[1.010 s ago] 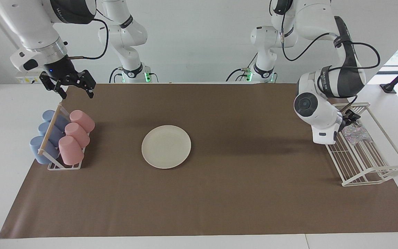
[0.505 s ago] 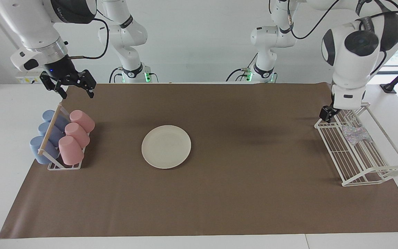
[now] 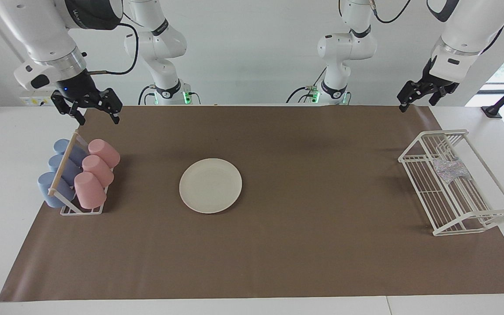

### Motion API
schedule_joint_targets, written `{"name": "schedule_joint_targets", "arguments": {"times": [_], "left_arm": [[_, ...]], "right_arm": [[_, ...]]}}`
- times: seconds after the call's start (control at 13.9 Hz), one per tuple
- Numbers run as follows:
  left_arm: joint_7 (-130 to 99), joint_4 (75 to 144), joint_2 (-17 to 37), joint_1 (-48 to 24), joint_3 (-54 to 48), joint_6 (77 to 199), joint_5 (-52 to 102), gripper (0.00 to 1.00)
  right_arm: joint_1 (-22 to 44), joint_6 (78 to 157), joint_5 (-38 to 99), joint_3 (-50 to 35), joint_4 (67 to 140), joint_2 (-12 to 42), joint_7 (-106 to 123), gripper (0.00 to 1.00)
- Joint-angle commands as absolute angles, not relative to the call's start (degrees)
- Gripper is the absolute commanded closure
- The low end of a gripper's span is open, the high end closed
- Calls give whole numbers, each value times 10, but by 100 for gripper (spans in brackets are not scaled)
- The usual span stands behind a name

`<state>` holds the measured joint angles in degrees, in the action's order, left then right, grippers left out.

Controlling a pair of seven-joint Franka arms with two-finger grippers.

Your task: Wipe plate with sponge

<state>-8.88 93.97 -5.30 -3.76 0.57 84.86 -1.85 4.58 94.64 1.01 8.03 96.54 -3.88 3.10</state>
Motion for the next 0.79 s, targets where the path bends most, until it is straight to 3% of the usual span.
{"name": "schedule_joint_targets", "arguments": {"times": [0.0, 0.22, 0.43, 0.72], "left_arm": [[-73, 976, -65, -27, 8, 862, 27, 0], [-69, 970, -51, -28, 7, 878, 29, 0], [-70, 918, -28, -31, 7, 830, 27, 0], [-71, 921, -31, -33, 4, 831, 27, 0]], "right_arm": [[42, 941, 5, 76, 964, -41, 37, 0], [41, 942, 4, 76, 964, -42, 38, 0], [42, 940, 4, 76, 964, -42, 37, 0], [43, 940, 4, 76, 965, -42, 37, 0]]}}
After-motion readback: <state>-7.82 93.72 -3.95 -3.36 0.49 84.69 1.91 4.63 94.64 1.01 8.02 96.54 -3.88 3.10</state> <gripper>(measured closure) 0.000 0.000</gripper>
